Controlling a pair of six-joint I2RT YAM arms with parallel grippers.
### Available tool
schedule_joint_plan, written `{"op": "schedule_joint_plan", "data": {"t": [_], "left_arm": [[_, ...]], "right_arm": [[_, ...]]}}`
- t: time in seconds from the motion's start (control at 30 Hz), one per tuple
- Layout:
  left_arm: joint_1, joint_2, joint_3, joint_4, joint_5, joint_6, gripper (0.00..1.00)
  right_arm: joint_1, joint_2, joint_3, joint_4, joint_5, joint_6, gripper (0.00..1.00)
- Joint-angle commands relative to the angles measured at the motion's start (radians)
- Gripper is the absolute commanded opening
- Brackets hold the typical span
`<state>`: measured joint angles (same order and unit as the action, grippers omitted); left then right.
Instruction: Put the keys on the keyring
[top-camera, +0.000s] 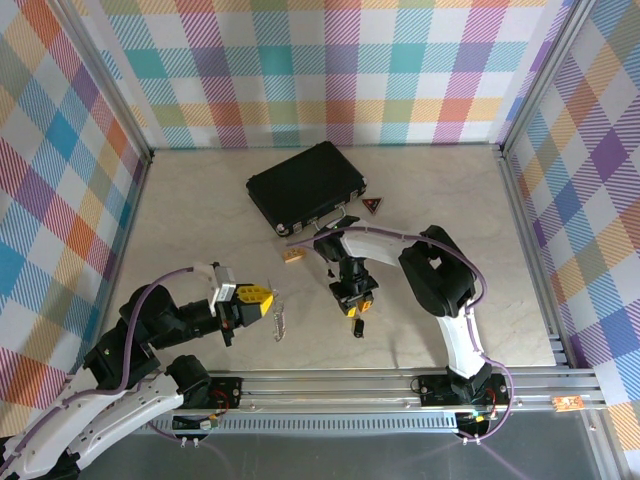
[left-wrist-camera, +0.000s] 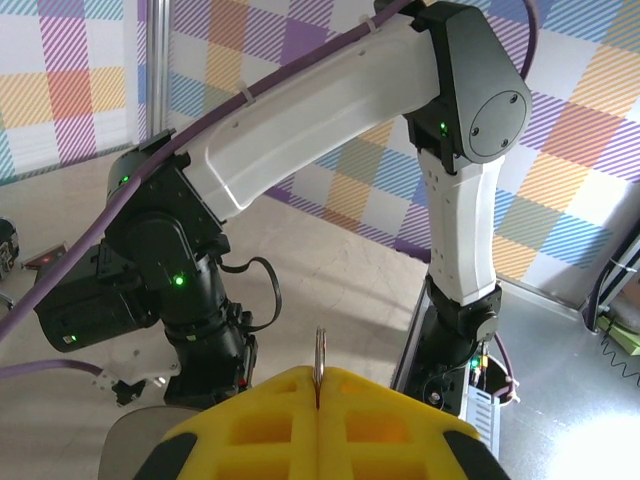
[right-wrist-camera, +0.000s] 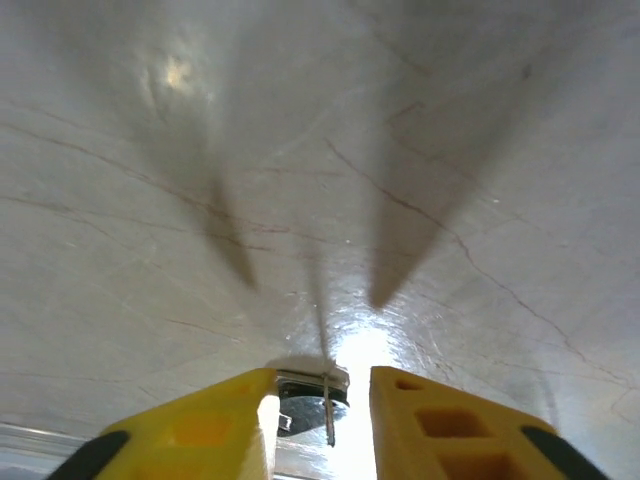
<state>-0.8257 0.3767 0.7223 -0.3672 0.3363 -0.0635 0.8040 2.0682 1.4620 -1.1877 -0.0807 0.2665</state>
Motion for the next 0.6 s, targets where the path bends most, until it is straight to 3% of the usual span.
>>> {"op": "schedule_joint_plan", "data": {"t": [0.0, 0.17, 0.57], "left_arm": [[0.007, 0.011, 0.003, 0.031, 0.016, -0.003, 0.0], [0.007, 0.015, 0.0, 0.048, 0.021, -0.014, 0.0], [0.007, 0.018, -0.011, 0.08, 0.038, -0.046, 0.0]], "right_arm": [[-0.005, -0.118, -0.033, 0.036, -0.025, 0.069, 0.35], [0.0, -0.282, -0.198, 0.203, -0.062, 0.203, 0.44], [0.03, -0.595, -0.638, 0.699, 0.02, 0.375, 0.42]]}}
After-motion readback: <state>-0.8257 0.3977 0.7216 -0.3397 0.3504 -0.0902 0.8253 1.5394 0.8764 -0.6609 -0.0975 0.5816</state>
